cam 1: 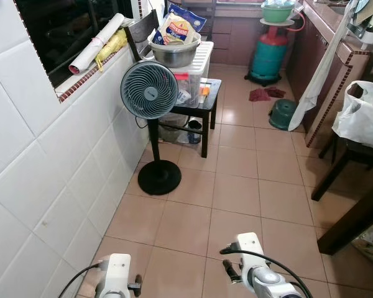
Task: Setting the table
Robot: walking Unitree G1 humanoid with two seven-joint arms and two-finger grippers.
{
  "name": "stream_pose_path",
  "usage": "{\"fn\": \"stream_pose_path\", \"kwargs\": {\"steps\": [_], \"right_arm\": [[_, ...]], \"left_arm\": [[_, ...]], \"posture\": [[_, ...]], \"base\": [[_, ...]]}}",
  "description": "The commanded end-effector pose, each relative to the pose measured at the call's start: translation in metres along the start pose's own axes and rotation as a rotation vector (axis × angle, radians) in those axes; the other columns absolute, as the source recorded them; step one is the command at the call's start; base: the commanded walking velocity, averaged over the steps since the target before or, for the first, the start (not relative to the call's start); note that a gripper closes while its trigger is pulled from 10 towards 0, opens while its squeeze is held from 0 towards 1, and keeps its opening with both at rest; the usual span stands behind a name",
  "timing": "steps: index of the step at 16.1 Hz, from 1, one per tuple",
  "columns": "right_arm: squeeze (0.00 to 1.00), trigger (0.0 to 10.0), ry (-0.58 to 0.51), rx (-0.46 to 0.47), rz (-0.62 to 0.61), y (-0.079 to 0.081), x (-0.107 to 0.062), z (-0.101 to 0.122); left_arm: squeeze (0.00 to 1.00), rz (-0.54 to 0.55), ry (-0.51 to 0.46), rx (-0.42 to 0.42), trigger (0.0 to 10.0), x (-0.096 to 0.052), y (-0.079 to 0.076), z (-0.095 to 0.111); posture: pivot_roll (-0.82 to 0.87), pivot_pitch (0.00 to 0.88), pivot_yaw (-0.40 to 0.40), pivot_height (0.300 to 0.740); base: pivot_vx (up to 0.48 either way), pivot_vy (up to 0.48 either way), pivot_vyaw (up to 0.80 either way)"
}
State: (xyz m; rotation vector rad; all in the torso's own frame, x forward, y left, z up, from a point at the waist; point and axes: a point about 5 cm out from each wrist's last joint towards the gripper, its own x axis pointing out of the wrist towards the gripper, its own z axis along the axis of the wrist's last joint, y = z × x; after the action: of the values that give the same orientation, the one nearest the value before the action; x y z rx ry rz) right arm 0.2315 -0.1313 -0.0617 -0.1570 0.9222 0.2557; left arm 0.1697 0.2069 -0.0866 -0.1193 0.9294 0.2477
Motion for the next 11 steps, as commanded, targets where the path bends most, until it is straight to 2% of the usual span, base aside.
{"fn": "stream_pose_path", "kwargs": {"steps": [1, 5, 8, 10, 11], "right_arm": [[0.00, 10.0, 0.018, -0.100, -0.011, -0.012, -0.002, -0.007], [0.00, 10.0, 0.024, -0.128, -0.002, -0.013, -0.003, -0.010], [0.00, 10.0, 0.022, -0.121, -0.004, -0.014, -0.003, -0.009], [0.00, 10.0, 0.015, -0.086, -0.031, -0.019, -0.004, -0.008], [0.00, 10.0, 0.007, -0.054, -0.046, -0.023, -0.004, -0.006]], "left_arm": [[0.00, 0.026, 0.129, 0.039, 10.0, -0.006, 0.023, -0.026], [0.00, 0.001, 0.151, 0.069, 10.0, -0.008, 0.016, -0.033], [0.00, 0.000, 0.169, 0.050, 10.0, -0.010, 0.019, -0.039], [0.00, 0.013, 0.135, 0.029, 10.0, -0.008, 0.022, -0.031], [0.00, 0.016, 0.076, 0.043, 10.0, -0.005, 0.024, -0.018]], "posture": [[-0.03, 0.000, 0.018, 0.740], [-0.03, 0.000, 0.008, 0.740], [-0.03, 0.000, -0.002, 0.740], [-0.03, 0.000, -0.004, 0.740], [-0.04, 0.000, 0.000, 0.740]], "base": [[0.000, 0.000, 0.00], [0.000, 0.000, 0.00], [0.000, 0.000, 0.00], [0.000, 0.000, 0.00], [0.000, 0.000, 0.00]]}}
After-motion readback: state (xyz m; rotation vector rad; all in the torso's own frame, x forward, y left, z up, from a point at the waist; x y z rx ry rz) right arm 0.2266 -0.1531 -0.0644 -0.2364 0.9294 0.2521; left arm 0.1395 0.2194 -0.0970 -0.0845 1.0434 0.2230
